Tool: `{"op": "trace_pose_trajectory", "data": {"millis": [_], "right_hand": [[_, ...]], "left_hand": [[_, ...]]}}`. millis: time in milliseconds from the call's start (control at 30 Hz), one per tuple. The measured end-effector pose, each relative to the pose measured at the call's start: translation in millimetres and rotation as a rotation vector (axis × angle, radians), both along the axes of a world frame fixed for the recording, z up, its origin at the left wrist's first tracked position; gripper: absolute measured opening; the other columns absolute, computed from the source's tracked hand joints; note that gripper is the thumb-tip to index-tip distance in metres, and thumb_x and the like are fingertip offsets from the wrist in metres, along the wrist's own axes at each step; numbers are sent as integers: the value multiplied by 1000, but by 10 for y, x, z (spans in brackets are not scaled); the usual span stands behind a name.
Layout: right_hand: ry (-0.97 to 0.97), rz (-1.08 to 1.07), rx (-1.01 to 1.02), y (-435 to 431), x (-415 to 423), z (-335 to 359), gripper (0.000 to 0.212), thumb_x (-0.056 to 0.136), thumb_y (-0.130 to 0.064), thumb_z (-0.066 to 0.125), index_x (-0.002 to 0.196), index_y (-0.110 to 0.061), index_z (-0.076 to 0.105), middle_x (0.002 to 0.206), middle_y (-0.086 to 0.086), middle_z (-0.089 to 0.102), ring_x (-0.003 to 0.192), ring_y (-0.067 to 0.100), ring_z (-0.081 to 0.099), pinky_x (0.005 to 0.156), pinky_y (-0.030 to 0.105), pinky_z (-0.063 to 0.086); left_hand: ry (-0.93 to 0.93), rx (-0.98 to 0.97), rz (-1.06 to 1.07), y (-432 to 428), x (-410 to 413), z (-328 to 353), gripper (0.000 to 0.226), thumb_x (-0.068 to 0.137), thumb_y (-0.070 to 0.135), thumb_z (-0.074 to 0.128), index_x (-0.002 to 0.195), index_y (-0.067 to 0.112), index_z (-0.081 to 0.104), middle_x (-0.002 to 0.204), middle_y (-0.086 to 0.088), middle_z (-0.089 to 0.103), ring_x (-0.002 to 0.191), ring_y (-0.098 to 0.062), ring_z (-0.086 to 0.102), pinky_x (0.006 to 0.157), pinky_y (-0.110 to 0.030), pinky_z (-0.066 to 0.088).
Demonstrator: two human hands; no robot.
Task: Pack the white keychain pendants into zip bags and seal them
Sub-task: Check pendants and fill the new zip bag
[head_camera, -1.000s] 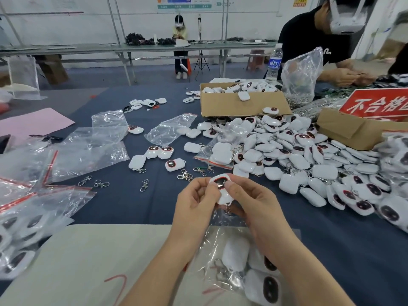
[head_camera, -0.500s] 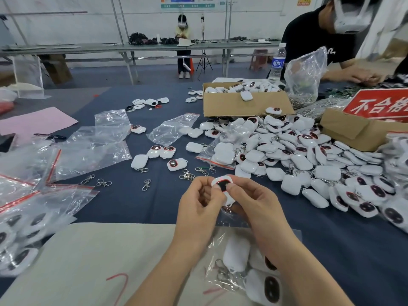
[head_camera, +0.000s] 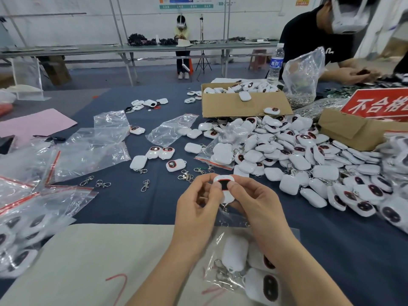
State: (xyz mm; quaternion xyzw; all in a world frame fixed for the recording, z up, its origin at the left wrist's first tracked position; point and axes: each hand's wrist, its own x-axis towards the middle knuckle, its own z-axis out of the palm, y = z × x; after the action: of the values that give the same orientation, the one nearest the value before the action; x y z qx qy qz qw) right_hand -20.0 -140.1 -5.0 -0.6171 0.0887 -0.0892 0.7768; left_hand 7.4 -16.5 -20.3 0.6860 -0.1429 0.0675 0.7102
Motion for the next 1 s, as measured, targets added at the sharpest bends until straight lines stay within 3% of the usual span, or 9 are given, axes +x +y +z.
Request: {"op": "trace_pose_trajectory", "data": {"millis": [333, 467, 567, 733, 1000], "right_hand": [[-25, -36, 7, 1, -3, 11, 26, 95, -17, 67, 86, -39, 79, 82, -5, 78, 67, 3, 69, 61, 15, 54], [-37, -39, 70, -27, 26, -32, 19, 95, -17, 67, 93, -30, 81, 95, 3, 79, 85, 14, 76, 70, 18, 58], [-46, -9, 65, -38, 33, -60, 23, 95, -12, 66, 96, -31, 80, 97, 4, 79, 90, 16, 76, 72, 17, 57], [-52, 54, 6, -61, 39, -106, 23, 95, -11, 68, 104, -30, 77, 104, 6, 78, 100, 24, 75, 86, 30, 60], [-42, 57, 12, -77, 49, -121, 22, 94, -11, 69, 106, -27, 77, 103, 6, 78, 98, 24, 75, 76, 23, 59]], "left_hand": [[13, 24, -53, 3, -4, -10, 19, 103, 21, 58, 104, 32, 73, 85, -14, 65, 71, -12, 55, 65, -24, 49], [4, 90, -68, -10, 8, -30, 22, 99, 16, 63, 111, 33, 70, 86, -4, 68, 68, -5, 54, 64, -16, 49], [16, 86, -69, -3, 30, -51, 22, 98, 16, 64, 115, 30, 70, 77, -1, 64, 67, -7, 51, 63, -21, 48], [24, 60, -66, 1, 40, -80, 22, 97, 14, 65, 111, 30, 71, 71, 12, 61, 64, -4, 50, 62, -20, 48], [16, 87, -62, 10, 50, -81, 25, 96, 12, 65, 108, 34, 70, 71, 15, 62, 65, -4, 51, 63, -20, 50]]}}
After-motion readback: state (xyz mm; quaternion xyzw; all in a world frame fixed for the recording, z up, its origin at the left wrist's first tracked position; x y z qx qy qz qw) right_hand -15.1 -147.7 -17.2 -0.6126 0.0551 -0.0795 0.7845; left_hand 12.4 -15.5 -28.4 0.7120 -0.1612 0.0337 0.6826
